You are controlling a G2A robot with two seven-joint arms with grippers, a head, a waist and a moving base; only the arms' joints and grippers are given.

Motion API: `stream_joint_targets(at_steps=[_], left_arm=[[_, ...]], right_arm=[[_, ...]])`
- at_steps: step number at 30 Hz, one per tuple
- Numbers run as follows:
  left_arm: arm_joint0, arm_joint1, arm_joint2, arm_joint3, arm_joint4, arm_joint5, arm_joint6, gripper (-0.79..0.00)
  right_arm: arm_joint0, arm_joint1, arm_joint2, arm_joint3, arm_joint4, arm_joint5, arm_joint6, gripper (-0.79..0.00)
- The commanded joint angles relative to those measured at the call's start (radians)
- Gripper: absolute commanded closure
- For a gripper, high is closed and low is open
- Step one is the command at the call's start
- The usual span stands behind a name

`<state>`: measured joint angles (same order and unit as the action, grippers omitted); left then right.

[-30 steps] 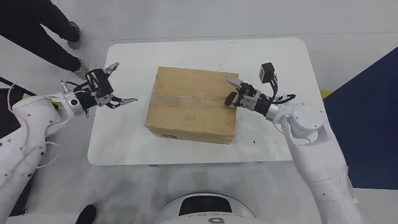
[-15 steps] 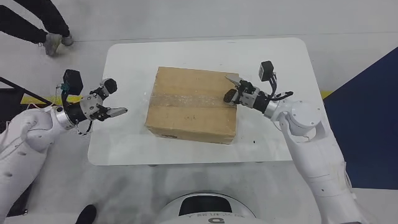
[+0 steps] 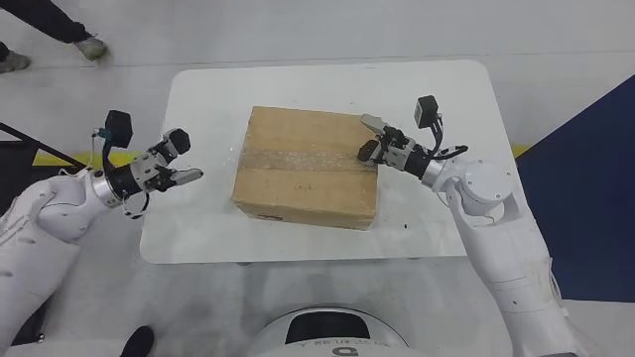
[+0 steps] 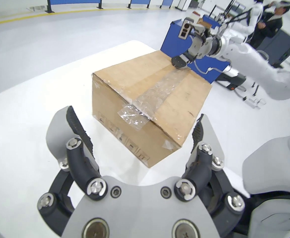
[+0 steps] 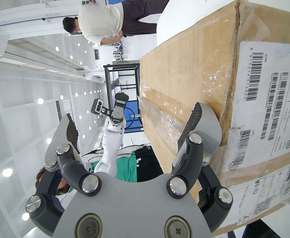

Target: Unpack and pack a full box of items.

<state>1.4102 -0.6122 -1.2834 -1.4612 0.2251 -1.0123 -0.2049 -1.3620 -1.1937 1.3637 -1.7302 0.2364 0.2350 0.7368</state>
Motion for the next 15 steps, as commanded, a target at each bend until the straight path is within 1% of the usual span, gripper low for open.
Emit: stream_joint_targets(at_steps=[1, 2, 3, 4, 5, 6, 7, 8, 9, 10, 12, 15], left_arm=[[-0.016, 0.012, 0.047, 0.013, -0.396, 0.004, -0.192, -0.585], [-0.023, 0.017, 0.078, 0.019, -0.579, 0.059, -0.299, -0.557], [-0.050, 0.023, 0.089, 0.014, -0.745, 0.113, -0.425, -0.502], [-0.074, 0.026, 0.096, 0.028, -0.914, 0.181, -0.550, -0.437], [-0.097, 0.028, 0.102, 0.063, -1.054, 0.290, -0.682, -0.354], [-0.134, 0.028, 0.096, 0.100, -1.143, 0.369, -0.796, -0.345], [-0.160, 0.024, 0.100, 0.149, -1.198, 0.424, -0.863, -0.339], [-0.182, 0.018, 0.116, 0.185, -1.226, 0.486, -0.915, -0.317], [-0.212, 0.012, 0.134, 0.213, -1.221, 0.540, -0.956, -0.326], [-0.241, 0.003, 0.146, 0.243, -1.211, 0.548, -0.960, -0.354], [-0.281, -0.017, 0.189, 0.279, -1.193, 0.587, -0.969, -0.339], [-0.337, -0.044, 0.245, 0.317, -1.145, 0.617, -0.995, -0.336]], right_arm=[[0.000, 0.000, 0.000, 0.000, 0.000, 0.000, 0.000, -0.785], [0.000, 0.000, 0.000, 0.000, 0.000, 0.000, 0.000, -0.785], [0.000, 0.000, 0.000, 0.000, 0.000, 0.000, 0.000, -0.785], [0.000, 0.000, 0.000, 0.000, 0.000, 0.000, 0.000, -0.785], [0.000, 0.000, 0.000, 0.000, 0.000, 0.000, 0.000, -0.785], [0.000, 0.000, 0.000, 0.000, 0.000, 0.000, 0.000, -0.785], [0.000, 0.000, 0.000, 0.000, 0.000, 0.000, 0.000, -0.785], [0.000, 0.000, 0.000, 0.000, 0.000, 0.000, 0.000, -0.785], [0.000, 0.000, 0.000, 0.000, 0.000, 0.000, 0.000, -0.785], [0.000, 0.000, 0.000, 0.000, 0.000, 0.000, 0.000, -0.785], [0.000, 0.000, 0.000, 0.000, 0.000, 0.000, 0.000, -0.785], [0.000, 0.000, 0.000, 0.000, 0.000, 0.000, 0.000, -0.785]])
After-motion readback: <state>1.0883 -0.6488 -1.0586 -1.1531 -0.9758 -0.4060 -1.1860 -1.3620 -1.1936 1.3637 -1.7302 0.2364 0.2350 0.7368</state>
